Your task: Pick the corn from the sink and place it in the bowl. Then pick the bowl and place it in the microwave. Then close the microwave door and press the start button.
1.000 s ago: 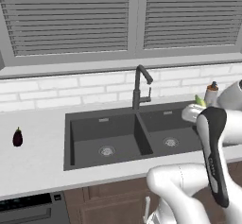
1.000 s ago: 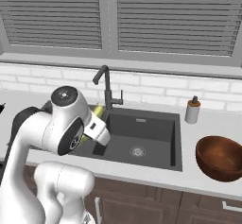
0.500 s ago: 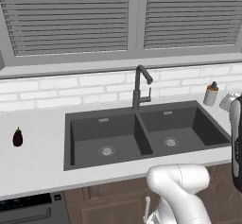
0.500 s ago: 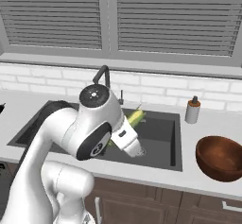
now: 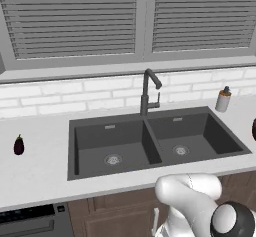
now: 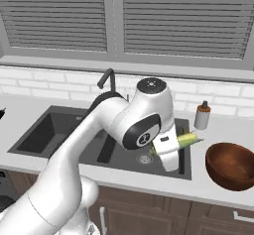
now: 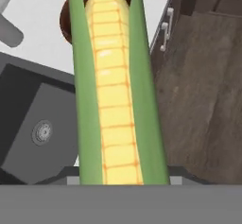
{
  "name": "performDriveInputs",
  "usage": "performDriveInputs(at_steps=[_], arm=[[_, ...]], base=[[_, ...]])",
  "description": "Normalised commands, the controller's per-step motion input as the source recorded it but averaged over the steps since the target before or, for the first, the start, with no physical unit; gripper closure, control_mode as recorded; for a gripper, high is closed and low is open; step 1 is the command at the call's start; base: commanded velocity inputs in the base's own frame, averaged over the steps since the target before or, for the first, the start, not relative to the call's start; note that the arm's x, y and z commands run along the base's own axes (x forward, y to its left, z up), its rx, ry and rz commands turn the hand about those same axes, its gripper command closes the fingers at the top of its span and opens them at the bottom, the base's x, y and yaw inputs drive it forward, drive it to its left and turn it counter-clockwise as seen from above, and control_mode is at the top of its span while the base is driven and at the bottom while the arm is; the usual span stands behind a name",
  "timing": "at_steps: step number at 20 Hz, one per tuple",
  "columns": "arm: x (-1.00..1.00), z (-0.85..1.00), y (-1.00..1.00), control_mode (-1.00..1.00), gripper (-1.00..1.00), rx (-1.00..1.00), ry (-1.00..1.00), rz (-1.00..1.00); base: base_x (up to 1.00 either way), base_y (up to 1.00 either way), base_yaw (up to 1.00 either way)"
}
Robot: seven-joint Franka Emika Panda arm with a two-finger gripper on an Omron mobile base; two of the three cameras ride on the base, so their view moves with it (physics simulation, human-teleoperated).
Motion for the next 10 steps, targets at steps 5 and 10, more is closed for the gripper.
performDriveInputs(at_steps=[5, 10], arm=[[0.19, -0.09, -0.70, -1.00, 1.00, 0.22, 0.17, -0.16], [0.64, 0.00, -0.50, -1.00, 1.00, 0.17, 0.27, -0.16]], base=[[0.00, 0.00, 0.00], [0.00, 0.00, 0.00]])
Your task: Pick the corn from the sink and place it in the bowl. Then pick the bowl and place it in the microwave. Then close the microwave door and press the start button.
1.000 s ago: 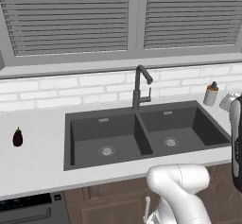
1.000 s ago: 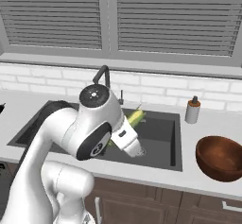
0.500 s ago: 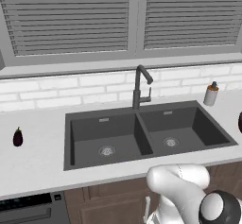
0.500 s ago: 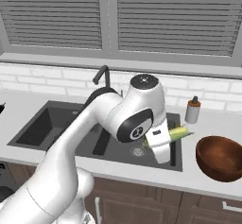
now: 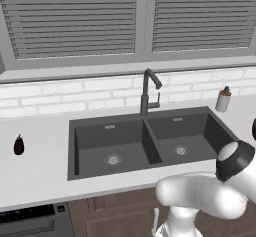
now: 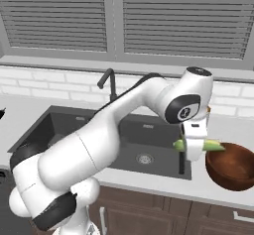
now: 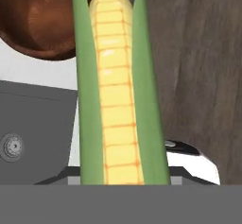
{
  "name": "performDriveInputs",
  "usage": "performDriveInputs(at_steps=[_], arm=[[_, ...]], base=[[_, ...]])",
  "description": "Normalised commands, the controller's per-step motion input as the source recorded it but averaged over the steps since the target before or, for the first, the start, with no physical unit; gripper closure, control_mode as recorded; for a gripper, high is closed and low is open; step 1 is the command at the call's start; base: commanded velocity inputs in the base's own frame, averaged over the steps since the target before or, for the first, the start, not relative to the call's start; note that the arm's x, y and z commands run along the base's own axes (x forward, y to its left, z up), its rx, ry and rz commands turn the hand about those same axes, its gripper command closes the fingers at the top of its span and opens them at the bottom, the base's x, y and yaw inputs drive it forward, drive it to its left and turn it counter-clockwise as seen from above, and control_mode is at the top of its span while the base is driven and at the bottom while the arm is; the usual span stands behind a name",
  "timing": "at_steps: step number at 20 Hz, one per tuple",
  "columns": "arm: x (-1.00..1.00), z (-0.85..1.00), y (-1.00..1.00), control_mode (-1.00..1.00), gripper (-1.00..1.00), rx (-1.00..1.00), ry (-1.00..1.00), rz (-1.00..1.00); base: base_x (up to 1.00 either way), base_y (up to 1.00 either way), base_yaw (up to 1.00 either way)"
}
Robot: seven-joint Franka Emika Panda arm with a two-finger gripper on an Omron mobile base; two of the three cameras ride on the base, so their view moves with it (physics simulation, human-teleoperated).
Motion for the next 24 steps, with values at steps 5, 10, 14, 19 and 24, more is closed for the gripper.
performDriveInputs(at_steps=[5, 10, 14, 19, 24], arm=[[0.53, -0.08, -0.40, -1.00, 1.00, 0.05, 0.19, -0.12], [0.27, -0.30, -0.56, -1.00, 1.00, 0.09, 0.13, -0.09], [0.34, -0.39, -0.48, -1.00, 1.00, 0.09, 0.09, -0.07], [0.46, -0.38, -0.40, -1.00, 1.00, 0.04, 0.01, -0.02], [0.57, -0.29, -0.41, -1.00, 1.00, 0.07, 0.00, 0.00]], base=[[0.00, 0.00, 0.00], [0.00, 0.00, 0.00], [0.00, 0.00, 0.00], [0.00, 0.00, 0.00], [0.00, 0.00, 0.00]])
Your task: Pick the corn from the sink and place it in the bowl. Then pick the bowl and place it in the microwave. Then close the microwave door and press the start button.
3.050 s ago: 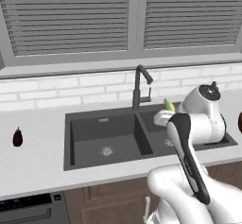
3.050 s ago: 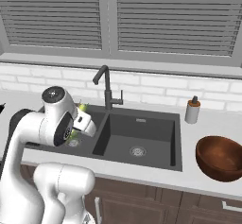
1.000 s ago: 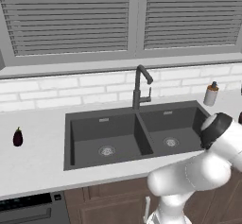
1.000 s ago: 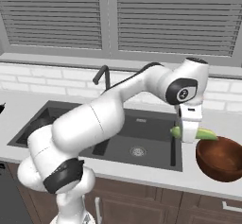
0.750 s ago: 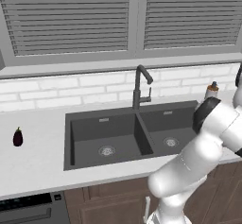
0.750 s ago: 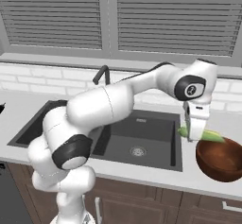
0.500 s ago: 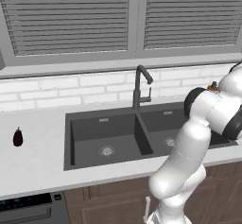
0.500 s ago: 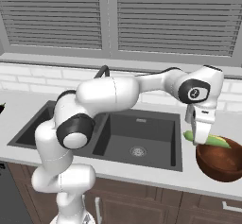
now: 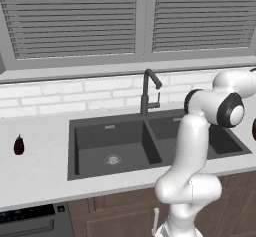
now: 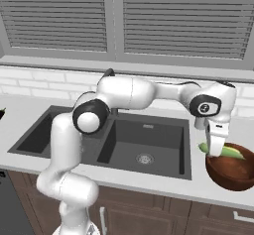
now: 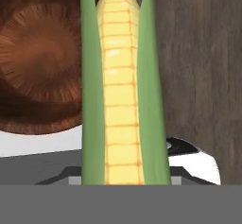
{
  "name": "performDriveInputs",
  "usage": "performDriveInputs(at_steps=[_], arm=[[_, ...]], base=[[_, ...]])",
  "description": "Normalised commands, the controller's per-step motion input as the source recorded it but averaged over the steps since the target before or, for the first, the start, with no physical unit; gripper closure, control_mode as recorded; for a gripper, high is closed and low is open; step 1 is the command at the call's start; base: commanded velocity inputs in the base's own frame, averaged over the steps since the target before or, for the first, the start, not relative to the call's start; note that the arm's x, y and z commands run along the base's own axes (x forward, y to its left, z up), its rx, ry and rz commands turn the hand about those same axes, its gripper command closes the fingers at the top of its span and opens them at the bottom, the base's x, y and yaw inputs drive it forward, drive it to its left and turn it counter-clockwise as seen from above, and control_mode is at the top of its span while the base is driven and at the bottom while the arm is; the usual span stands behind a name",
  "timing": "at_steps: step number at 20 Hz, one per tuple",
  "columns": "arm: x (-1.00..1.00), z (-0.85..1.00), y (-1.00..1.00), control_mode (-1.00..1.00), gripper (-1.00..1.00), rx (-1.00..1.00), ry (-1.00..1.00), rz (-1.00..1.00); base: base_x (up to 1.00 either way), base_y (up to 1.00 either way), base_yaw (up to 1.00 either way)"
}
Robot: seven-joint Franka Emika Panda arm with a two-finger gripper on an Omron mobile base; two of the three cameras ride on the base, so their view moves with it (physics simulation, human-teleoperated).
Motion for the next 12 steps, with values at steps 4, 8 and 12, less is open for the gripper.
performDriveInputs(at_steps=[4, 8, 12], arm=[[0.63, -0.08, -0.41, -1.00, 1.00, 0.18, 0.02, 0.00], [0.51, -0.17, -0.43, -1.00, 1.00, 0.16, 0.01, 0.01], [0.15, -0.64, -0.21, -1.00, 1.00, 0.04, -0.07, 0.00]], base=[[0.00, 0.00, 0.00], [0.00, 0.00, 0.00], [0.00, 0.00, 0.00]])
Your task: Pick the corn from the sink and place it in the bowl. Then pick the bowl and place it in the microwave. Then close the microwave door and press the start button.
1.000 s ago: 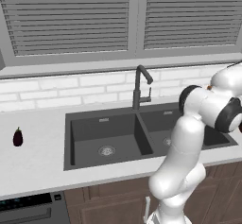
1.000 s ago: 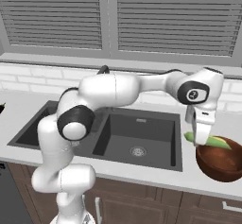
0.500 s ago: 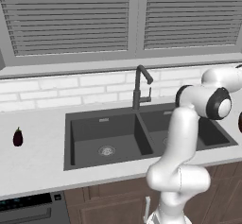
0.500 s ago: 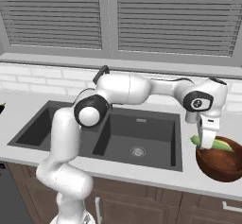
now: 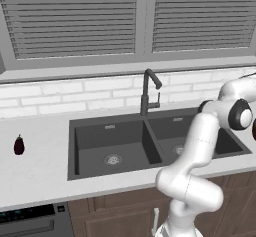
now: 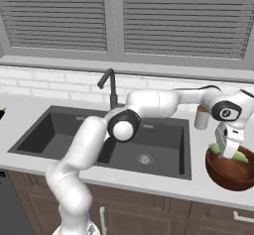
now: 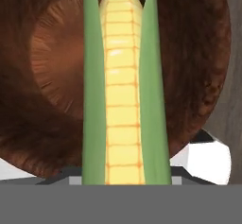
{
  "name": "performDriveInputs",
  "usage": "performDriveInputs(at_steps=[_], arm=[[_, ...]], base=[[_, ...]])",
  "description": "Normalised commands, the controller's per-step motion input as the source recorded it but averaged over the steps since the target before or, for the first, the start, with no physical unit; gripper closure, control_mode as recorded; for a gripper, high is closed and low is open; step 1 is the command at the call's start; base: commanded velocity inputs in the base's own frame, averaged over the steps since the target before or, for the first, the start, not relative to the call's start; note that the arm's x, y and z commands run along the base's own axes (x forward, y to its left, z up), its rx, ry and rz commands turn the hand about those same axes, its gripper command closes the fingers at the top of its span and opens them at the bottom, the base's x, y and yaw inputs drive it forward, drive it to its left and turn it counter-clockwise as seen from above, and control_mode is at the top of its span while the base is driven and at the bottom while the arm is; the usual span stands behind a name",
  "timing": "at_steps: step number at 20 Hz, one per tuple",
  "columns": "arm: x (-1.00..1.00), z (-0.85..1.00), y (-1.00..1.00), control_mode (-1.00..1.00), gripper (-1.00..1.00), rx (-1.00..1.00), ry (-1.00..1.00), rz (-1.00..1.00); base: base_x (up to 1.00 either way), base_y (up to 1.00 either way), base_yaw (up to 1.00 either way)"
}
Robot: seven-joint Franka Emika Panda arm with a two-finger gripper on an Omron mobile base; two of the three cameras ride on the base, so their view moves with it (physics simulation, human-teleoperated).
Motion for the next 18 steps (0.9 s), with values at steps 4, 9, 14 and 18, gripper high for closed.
performDriveInputs(at_steps=[4, 9, 14, 18], arm=[[-0.04, -0.57, -0.03, -1.00, 1.00, -0.02, -0.25, 0.00], [-0.04, -0.27, 0.09, -1.00, 1.00, -0.17, -0.27, 0.00], [0.06, -0.40, 0.14, -1.00, -1.00, -0.12, -0.11, 0.00], [0.29, -0.42, 0.10, -1.00, -1.00, -0.04, 0.00, 0.00]], base=[[0.00, 0.00, 0.00], [0.00, 0.00, 0.00], [0.00, 0.00, 0.00], [0.00, 0.00, 0.00]])
